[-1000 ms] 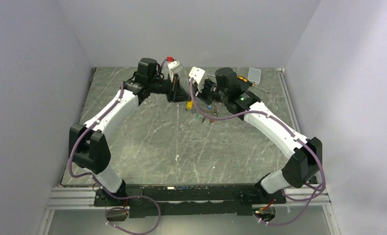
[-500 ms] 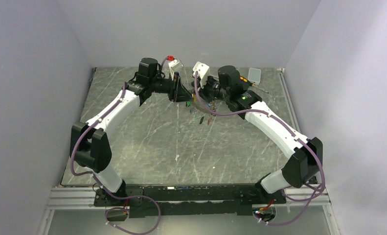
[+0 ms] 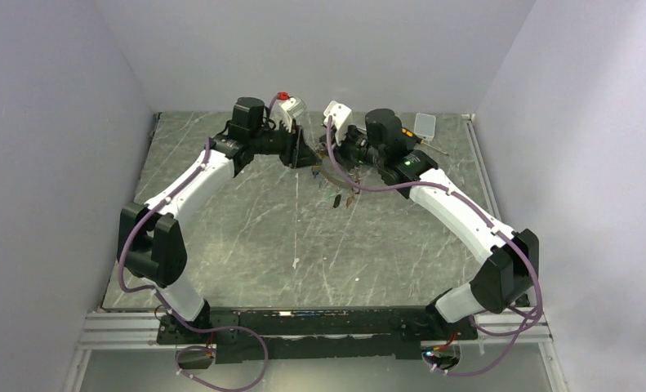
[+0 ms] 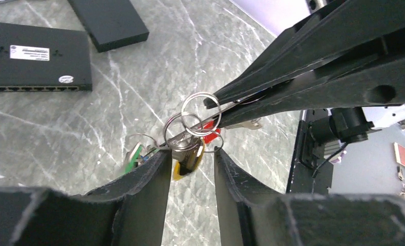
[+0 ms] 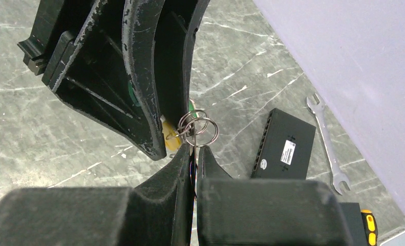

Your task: Remove the keys from the keyring

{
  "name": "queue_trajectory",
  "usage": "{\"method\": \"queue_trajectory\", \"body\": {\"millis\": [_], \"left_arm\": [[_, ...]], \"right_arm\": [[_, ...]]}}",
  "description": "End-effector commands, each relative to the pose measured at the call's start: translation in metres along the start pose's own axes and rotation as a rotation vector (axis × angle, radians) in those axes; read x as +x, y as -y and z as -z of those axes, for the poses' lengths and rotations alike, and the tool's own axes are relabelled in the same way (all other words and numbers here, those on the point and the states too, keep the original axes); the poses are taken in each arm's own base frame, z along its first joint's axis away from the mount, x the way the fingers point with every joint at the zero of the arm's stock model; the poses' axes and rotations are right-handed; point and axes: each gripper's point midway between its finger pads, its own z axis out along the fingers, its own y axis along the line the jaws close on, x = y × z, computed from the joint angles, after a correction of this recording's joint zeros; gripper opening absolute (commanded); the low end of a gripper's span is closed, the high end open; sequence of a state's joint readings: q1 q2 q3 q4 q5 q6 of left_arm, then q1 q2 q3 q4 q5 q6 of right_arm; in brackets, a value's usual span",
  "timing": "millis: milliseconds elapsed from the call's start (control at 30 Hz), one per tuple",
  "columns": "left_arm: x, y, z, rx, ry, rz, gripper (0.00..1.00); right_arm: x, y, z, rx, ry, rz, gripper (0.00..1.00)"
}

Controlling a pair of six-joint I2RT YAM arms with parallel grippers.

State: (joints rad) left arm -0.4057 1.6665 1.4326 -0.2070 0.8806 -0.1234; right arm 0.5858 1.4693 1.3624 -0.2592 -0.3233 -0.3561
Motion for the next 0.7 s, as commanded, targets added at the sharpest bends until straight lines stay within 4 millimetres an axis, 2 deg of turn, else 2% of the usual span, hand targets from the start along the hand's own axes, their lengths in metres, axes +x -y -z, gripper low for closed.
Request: {"method": "queue_trajectory", "body": {"millis": [0,133,300,467,600,667], "left_arm": [[-0.009,-0.015,0.0,-0.081,0.02,-0.037,0.42],[-0.012,-0.007,-0.001,-0.036,0.025,-0.042,0.44],[-0.012,0.007,-0.003,0.046,0.034,-0.036,0.41],[-0.017,0.004,-0.004,0.033,0.042,-0.029,0.35],[-0.018,-0.001,-0.005,0.008,0.042,-0.021,0.26],[-0.017,-0.001,-0.005,0.004,0.04,-0.019,0.18]], "right_arm": [[-0.054,0.007,0.016,0.026,0.158,0.038,0.0],[-0.051,0.006,0.014,0.019,0.155,0.033,0.0],[-0.051,0.007,0.012,0.026,0.155,0.03,0.0],[-0.049,0.005,0.01,0.017,0.154,0.025,0.0],[-0.046,0.006,0.01,0.024,0.148,0.02,0.0],[-0.045,0.006,0.01,0.026,0.146,0.019,0.0]]}}
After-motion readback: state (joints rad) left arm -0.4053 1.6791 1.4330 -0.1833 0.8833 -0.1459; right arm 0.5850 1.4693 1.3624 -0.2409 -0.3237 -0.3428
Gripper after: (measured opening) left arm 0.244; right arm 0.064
